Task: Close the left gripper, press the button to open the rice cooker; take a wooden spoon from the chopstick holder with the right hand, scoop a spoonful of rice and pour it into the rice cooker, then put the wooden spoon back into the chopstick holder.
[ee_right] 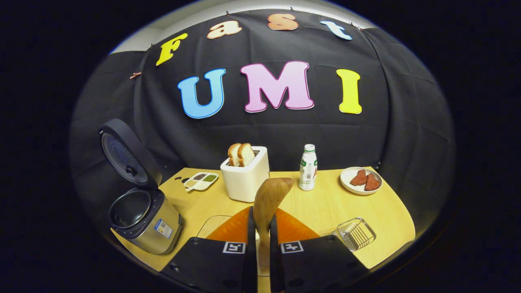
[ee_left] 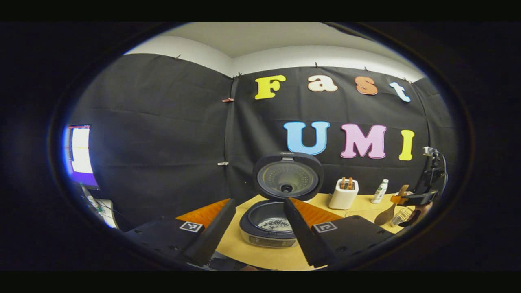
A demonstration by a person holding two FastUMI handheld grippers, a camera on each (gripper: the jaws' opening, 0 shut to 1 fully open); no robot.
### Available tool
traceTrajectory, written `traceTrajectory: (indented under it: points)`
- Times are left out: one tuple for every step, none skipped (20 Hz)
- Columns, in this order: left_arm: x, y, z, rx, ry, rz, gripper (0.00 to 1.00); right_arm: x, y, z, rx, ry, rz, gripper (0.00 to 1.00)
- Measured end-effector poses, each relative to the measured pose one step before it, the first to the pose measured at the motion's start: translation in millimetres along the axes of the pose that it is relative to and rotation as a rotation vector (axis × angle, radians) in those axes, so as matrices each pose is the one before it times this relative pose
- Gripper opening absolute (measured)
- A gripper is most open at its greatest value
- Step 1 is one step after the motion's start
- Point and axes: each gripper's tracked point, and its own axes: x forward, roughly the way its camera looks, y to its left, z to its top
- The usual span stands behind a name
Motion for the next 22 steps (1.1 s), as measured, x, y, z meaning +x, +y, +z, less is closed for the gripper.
traceTrajectory:
  points:
    - [3.50,2.13,-1.34,0.00177,0.00318,-0.00249,0.83,4.91,4.29,-6.43,-0.00396,0.00994,-0.00225,0.17]
    - [3.76,2.18,0.78,0.00055,0.00134,-0.00413,0.83,5.59,3.85,-6.96,-0.00143,0.01240,-0.00382,0.17]
    - [2.85,2.43,-0.27,0.00236,0.00132,-0.00574,0.83,4.60,3.12,-7.11,0.00130,0.01420,-0.00384,0.17]
    - [2.59,3.08,0.63,0.00517,0.00201,-0.00370,0.83,5.19,3.07,-7.07,0.00249,0.01579,-0.00598,0.17]
    - [2.97,2.19,-1.16,0.00742,0.00129,-0.00653,0.83,4.62,2.64,-6.57,0.00803,0.01266,-0.00550,0.17]
    - [3.04,3.20,-0.17,0.01003,-0.00029,-0.00284,0.83,4.29,2.24,-5.93,0.00866,0.01403,-0.00795,0.17]
    - [2.92,3.09,-0.04,0.00463,0.00052,-0.00180,0.83,3.30,3.14,-5.47,0.00982,0.01211,-0.00525,0.17]
    - [3.30,1.81,-1.32,0.00162,0.00261,-0.00305,0.83,2.10,4.29,-3.72,0.00752,0.00720,-0.00327,0.16]
    - [2.51,2.73,-0.82,0.00043,0.00450,-0.00225,0.83,1.42,3.51,-0.64,0.00344,-0.00068,-0.00457,0.12]
    - [2.37,2.16,-2.55,-0.00064,0.00448,-0.00119,0.83,-0.06,4.82,-0.28,0.00083,-0.00220,-0.00143,0.17]
    - [1.64,2.74,-0.55,-0.00268,0.00082,-0.00024,0.83,-0.01,6.46,-2.52,0.00310,0.00600,0.00710,0.12]
    - [1.41,1.32,-0.79,-0.00201,0.00104,-0.00155,0.83,-1.37,7.82,-3.58,0.01809,0.00669,0.01273,0.17]
    - [1.62,1.74,-0.02,0.00140,-0.00046,-0.00221,0.83,-1.44,6.04,-1.86,0.01931,0.00441,0.00943,0.17]
    - [1.63,1.25,-2.25,0.00674,0.00335,-0.00253,0.83,-2.41,6.30,-0.61,0.01924,0.00197,0.01345,0.17]
    - [1.27,3.42,-2.25,0.01581,0.00548,0.00517,0.83,-0.80,5.35,-0.77,0.02249,0.00249,0.01353,0.17]
    - [1.98,1.38,-0.41,0.00892,-0.00072,-0.00189,0.83,-2.28,3.94,-0.39,0.02409,0.00366,0.00811,0.16]
    - [-0.13,1.13,2.62,0.00006,-0.00401,-0.00140,0.83,-1.74,2.26,0.30,0.02304,0.00302,0.00455,0.16]
    - [0.93,1.13,0.55,-0.00330,-0.00306,-0.00007,0.83,-2.06,1.73,-1.58,0.02372,0.00340,0.00510,0.16]
    - [0.14,0.31,0.35,-0.00236,-0.00053,-0.00284,0.83,-1.36,1.07,0.35,0.02704,0.00231,0.00536,0.16]
    - [-0.46,0.76,-1.94,0.00202,0.00240,0.00027,0.83,-1.16,0.11,-0.11,0.02593,0.00210,0.00280,0.17]
    - [-0.84,-0.19,-0.74,0.00099,0.00286,-0.00337,0.83,-0.37,0.08,0.30,0.02951,0.00296,0.00241,0.16]
    - [-0.26,-1.18,-1.14,-0.00066,0.00193,-0.00252,0.83,-1.34,-1.42,1.25,0.02635,0.00319,0.00014,0.16]
